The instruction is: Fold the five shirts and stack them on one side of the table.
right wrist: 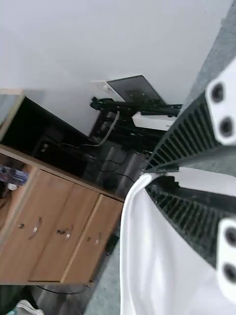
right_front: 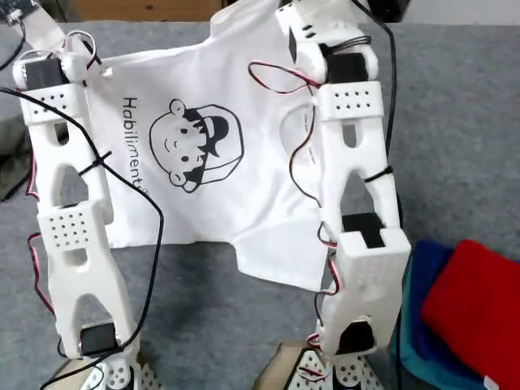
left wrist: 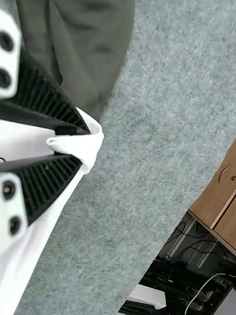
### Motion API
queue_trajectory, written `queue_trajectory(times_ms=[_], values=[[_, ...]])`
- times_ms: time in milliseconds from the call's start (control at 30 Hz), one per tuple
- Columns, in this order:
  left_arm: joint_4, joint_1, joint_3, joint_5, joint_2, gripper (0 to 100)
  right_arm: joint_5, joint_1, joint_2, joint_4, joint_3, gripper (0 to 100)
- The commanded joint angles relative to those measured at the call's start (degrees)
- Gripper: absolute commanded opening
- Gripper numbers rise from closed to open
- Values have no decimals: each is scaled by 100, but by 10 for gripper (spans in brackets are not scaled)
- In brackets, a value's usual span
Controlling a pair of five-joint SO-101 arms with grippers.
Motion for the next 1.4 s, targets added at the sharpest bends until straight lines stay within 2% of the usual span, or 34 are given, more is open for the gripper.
queue_trajectory(times_ms=[0, 300, 467, 567, 733, 1000, 1133, 1367], values=[[545, 26, -1055, -79, 171, 19, 44, 75, -48, 879, -558, 4], [1424, 35, -1240, -624, 295, 19, 62, 48, -31, 3587, -2079, 4], [2145, 396, -1240, -1055, 321, 19, 62, 22, -22, 4519, -2686, 4], [2233, 519, -1240, -1152, 347, 19, 158, -163, -13, 5134, -2941, 4], [2277, 457, -1231, -1187, 303, 18, 141, -321, -13, 5723, -3231, 4], [2312, 378, -1134, -1187, 303, 17, 9, -426, -31, 5767, -2738, 4], [2321, 457, -440, -1187, 119, 17, -105, -418, -48, 5776, -2545, 4], [2286, 466, 3042, -1152, -2009, 18, -642, -400, -752, 5758, -1349, 4]])
